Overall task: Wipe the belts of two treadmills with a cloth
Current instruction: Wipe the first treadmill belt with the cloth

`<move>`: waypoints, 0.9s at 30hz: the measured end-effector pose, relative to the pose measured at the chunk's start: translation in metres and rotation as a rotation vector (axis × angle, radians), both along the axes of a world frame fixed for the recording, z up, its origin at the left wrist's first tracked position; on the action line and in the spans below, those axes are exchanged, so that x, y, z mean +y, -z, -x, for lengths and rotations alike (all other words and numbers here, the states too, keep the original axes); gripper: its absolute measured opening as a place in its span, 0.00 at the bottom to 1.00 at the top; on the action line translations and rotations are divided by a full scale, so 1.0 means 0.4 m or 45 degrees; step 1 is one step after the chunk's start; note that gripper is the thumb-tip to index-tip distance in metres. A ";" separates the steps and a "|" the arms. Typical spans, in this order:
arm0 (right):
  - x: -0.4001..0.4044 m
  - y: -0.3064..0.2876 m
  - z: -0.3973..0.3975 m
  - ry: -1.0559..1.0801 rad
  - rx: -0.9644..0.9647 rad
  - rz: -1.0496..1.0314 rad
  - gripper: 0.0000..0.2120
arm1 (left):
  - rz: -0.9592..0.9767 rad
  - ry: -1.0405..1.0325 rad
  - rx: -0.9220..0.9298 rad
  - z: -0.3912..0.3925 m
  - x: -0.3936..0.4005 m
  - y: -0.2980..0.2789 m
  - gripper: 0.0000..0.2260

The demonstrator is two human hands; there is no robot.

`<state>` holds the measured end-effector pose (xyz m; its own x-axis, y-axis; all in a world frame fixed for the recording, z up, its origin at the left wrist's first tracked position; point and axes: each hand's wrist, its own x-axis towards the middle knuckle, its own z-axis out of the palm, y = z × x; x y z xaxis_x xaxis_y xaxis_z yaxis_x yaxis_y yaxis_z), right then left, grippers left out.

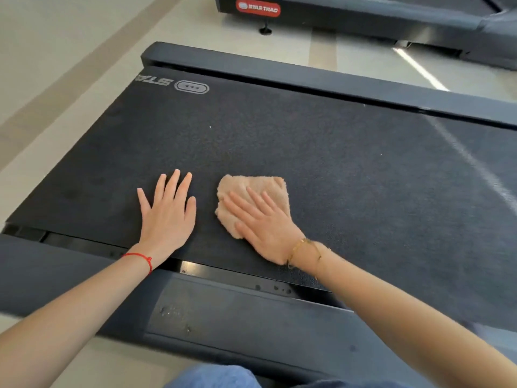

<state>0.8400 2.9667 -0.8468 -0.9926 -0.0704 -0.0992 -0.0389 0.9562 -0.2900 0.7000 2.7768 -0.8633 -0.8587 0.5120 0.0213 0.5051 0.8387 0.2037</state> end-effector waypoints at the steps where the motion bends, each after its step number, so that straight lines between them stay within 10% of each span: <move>1: -0.013 0.002 -0.017 -0.041 0.008 0.005 0.24 | 0.007 -0.009 0.004 0.009 -0.014 0.002 0.25; 16: 0.180 -0.001 0.299 0.362 -0.037 -0.053 0.25 | -0.006 -0.062 0.068 0.005 -0.025 0.004 0.25; 27: 0.112 0.008 0.251 -0.174 0.055 -0.079 0.25 | 0.045 -0.069 0.071 0.006 -0.026 0.000 0.28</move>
<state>0.7396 3.0114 -0.8498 -0.9777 -0.1999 -0.0648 -0.1808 0.9572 -0.2260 0.6975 2.7663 -0.8634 -0.8834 0.4657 0.0526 0.4681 0.8714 0.1465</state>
